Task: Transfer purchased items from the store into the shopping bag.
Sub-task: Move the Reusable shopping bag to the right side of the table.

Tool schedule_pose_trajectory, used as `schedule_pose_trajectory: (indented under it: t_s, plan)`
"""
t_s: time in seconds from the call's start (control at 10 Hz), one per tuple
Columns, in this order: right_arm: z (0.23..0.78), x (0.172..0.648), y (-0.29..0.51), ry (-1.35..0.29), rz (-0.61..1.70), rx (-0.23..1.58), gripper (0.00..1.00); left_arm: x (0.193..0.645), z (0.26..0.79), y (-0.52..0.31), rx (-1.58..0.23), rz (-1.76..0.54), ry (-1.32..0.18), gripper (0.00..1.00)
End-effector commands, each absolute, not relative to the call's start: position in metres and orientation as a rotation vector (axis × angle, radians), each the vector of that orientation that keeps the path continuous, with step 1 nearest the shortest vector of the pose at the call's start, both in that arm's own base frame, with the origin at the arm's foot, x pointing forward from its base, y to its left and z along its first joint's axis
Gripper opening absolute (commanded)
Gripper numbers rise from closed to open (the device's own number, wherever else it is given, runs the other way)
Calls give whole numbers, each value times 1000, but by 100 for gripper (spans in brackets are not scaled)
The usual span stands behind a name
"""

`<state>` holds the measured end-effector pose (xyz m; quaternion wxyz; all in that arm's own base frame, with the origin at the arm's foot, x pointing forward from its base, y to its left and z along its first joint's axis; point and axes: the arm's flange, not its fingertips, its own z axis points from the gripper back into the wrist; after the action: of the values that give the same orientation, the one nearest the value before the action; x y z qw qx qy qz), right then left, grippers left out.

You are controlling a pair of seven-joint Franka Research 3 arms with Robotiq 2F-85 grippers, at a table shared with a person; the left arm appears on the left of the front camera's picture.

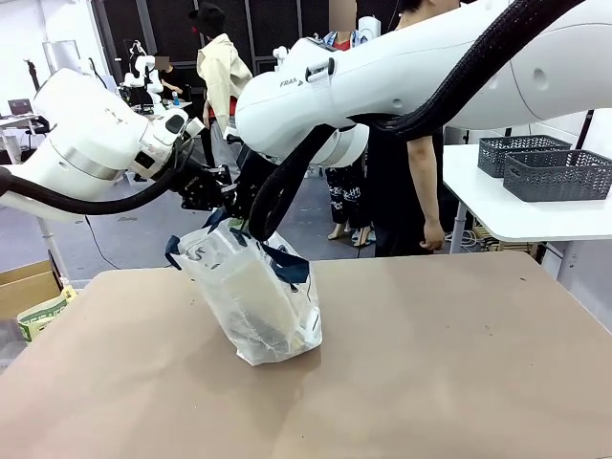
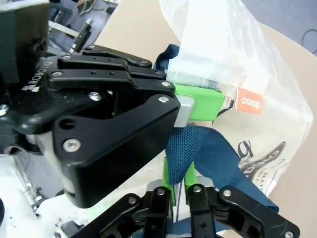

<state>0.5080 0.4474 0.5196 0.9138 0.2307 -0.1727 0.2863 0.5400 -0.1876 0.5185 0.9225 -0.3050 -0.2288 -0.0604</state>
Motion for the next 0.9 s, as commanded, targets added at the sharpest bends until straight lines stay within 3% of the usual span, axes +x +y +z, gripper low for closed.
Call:
schedule_pose_trajectory:
  t_s: [0.0, 0.2, 0.3, 0.8]
  plan:
    - [532, 501, 440, -368, 610, 499, 56, 544, 524, -188, -611, -121, -447, 0]
    - [546, 492, 434, -374, 608, 491, 94, 546, 525, -188, -597, -132, -443, 0]
    - [552, 487, 431, -346, 618, 498, 100, 548, 527, -187, -592, -139, -440, 0]
    - [593, 466, 374, -299, 550, 346, 100, 558, 565, -183, -577, -235, -376, 0]
